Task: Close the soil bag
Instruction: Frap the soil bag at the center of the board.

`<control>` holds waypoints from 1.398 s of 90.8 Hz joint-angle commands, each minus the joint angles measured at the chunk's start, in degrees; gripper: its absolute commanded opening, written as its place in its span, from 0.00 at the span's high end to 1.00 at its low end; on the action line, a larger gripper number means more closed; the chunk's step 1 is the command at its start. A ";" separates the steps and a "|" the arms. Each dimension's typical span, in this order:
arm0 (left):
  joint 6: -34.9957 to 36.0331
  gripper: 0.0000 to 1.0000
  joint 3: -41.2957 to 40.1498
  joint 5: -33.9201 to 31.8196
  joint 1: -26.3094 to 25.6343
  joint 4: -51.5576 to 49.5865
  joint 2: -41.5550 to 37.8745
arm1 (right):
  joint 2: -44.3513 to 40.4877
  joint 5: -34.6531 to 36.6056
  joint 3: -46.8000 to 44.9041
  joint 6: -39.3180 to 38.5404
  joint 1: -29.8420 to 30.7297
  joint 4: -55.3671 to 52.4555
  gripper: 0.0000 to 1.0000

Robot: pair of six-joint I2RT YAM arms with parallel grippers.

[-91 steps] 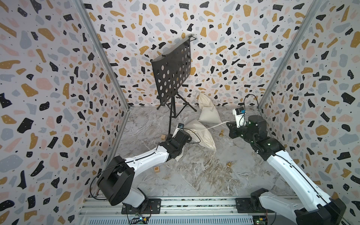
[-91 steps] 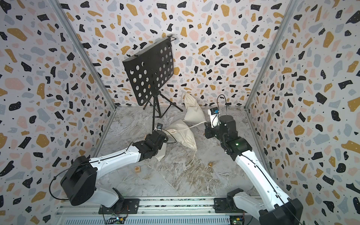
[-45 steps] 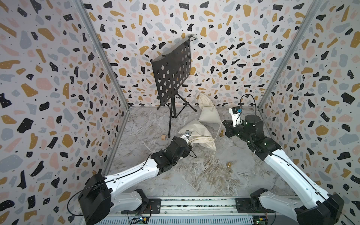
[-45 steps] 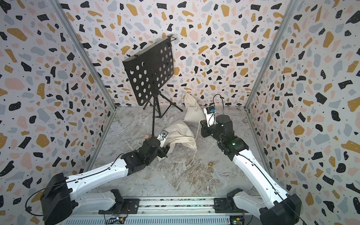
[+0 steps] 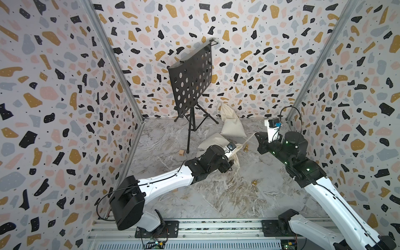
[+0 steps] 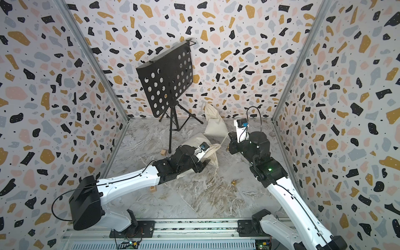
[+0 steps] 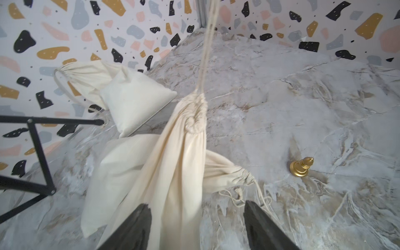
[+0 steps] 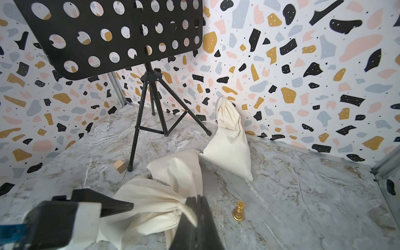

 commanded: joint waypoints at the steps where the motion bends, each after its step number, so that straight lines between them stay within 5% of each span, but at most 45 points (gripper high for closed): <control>1: 1.88 0.29 4.11 3.13 -0.08 3.91 3.50 | -2.53 2.36 0.26 -0.87 0.24 -0.12 1.00; 48: 5.84 0.34 15.59 -0.09 0.31 7.32 13.41 | -5.93 4.29 0.18 -2.39 0.20 -1.35 1.00; 79: 6.23 0.30 -0.48 2.33 0.40 15.35 2.08 | -4.89 3.53 0.19 -2.73 0.26 -0.49 1.00; 94: 8.50 0.26 7.60 1.35 0.87 11.65 6.59 | -5.17 2.96 0.44 -2.68 0.21 -0.66 1.00; 127: 6.52 0.31 21.57 14.50 5.51 7.11 17.17 | -5.86 2.79 0.88 -2.96 0.26 -1.12 1.00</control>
